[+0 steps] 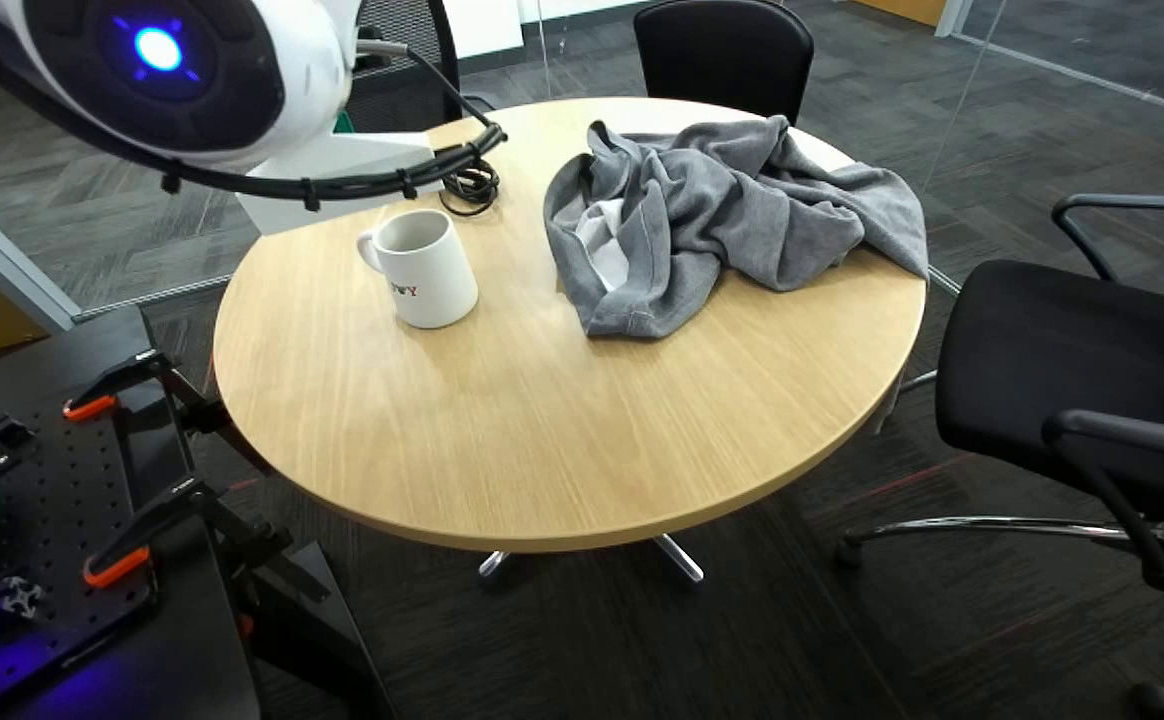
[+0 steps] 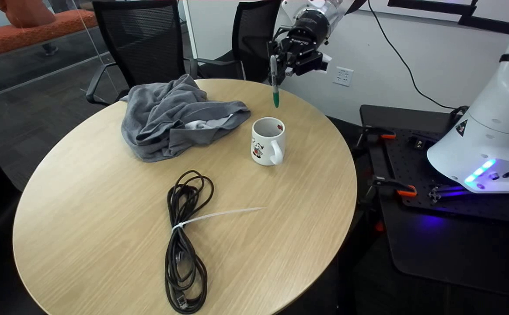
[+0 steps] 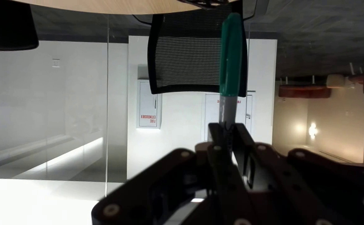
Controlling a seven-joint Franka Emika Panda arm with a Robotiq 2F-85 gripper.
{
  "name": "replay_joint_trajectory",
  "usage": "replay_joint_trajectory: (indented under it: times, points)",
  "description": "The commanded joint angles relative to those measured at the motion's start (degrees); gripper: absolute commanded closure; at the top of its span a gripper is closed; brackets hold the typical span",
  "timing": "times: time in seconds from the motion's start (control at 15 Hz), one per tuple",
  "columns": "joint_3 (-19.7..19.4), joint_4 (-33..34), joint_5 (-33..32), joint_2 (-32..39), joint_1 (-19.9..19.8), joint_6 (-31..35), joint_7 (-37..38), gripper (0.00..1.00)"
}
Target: Put the pen in the cup
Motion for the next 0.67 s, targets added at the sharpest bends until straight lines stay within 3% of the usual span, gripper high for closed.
replay_joint_trajectory:
  times: [0.0,0.6]
  points:
    - [0.0,1.5,1.6,1.7,-1.2,0.4,0.1,0.97]
    - [-0.5,3.4,2.9,7.6,-2.7,0.7,0.1,0.97]
